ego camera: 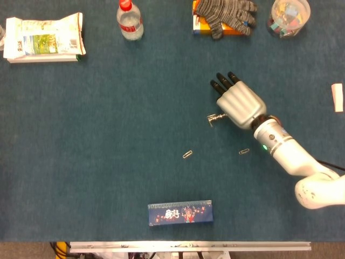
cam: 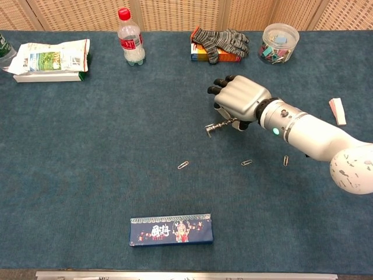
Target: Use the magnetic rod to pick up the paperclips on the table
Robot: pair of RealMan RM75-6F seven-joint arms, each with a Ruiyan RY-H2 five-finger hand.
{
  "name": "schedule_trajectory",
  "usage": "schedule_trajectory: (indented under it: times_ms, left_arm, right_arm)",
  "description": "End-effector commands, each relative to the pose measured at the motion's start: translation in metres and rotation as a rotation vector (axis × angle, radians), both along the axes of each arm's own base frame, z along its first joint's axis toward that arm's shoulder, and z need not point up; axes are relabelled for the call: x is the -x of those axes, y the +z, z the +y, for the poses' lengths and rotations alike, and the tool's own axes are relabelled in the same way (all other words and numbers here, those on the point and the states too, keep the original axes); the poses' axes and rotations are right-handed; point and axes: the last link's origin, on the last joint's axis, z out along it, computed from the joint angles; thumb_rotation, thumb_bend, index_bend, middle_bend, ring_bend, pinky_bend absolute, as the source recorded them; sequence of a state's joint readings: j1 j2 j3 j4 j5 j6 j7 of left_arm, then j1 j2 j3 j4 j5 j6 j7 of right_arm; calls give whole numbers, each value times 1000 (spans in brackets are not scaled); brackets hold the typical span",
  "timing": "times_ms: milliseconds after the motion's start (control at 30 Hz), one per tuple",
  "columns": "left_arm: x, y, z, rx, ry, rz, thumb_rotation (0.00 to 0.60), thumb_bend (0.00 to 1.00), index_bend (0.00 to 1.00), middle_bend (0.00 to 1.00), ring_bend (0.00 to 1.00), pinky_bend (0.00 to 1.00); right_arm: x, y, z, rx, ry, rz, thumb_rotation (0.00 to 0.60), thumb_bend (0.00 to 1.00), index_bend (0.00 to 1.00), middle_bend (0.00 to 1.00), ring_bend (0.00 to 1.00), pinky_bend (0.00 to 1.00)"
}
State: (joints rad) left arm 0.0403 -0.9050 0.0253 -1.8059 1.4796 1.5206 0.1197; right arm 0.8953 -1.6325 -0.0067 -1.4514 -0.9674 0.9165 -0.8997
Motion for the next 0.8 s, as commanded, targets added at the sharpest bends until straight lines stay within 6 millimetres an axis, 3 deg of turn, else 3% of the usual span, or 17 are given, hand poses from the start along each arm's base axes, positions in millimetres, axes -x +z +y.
schedule_trajectory:
  times_ms: [33, 400, 800]
  left_arm:
    - [0, 0, 0, 0, 1, 1, 600, 185, 512, 50, 0, 0]
    - [1, 0, 1, 0, 4, 3, 600, 185, 512, 50, 0, 0]
    - [1, -4, 1, 12, 8, 13, 600, 185, 512, 50, 0, 0]
  right_arm:
    - [0, 4, 2, 4, 5, -2, 600, 289, 585, 119, 14, 137]
    - [-1, 20, 14, 11, 23, -28, 600, 289, 585, 119, 14, 136]
    - [3, 51, 43, 8, 39, -52, 600, 290, 585, 119, 14, 137]
